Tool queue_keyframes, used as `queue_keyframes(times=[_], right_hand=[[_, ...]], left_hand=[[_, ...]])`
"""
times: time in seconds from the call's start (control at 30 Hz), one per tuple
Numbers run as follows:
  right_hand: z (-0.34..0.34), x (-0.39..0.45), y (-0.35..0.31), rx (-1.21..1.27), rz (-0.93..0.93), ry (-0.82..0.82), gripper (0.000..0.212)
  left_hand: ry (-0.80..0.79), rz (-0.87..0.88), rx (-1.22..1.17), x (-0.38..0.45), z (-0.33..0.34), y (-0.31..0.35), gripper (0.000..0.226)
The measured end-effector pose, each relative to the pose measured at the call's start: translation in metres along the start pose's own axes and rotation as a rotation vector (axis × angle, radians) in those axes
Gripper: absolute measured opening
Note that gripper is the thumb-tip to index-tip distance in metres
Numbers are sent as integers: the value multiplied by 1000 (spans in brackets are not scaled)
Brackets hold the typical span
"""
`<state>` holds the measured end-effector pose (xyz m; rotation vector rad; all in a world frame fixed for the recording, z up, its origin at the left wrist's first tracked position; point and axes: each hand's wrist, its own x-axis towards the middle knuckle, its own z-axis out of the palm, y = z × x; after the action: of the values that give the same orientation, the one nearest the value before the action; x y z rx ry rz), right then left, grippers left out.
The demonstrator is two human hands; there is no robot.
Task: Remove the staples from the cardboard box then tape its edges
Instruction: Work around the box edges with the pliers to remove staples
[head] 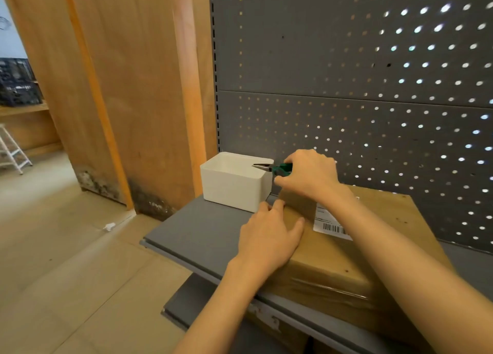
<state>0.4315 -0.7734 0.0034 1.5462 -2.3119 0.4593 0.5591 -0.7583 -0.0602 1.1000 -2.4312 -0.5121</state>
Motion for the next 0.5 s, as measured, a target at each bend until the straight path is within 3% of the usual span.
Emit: queue_keyframes(times=[0.27,0.5], right_hand=[[-32,-38,44,100,83,14,39],[-64,-102,114,32,205,98,37]], left_hand=[[39,88,240,6,-11,9,51],[7,255,178,10,11,65,45]])
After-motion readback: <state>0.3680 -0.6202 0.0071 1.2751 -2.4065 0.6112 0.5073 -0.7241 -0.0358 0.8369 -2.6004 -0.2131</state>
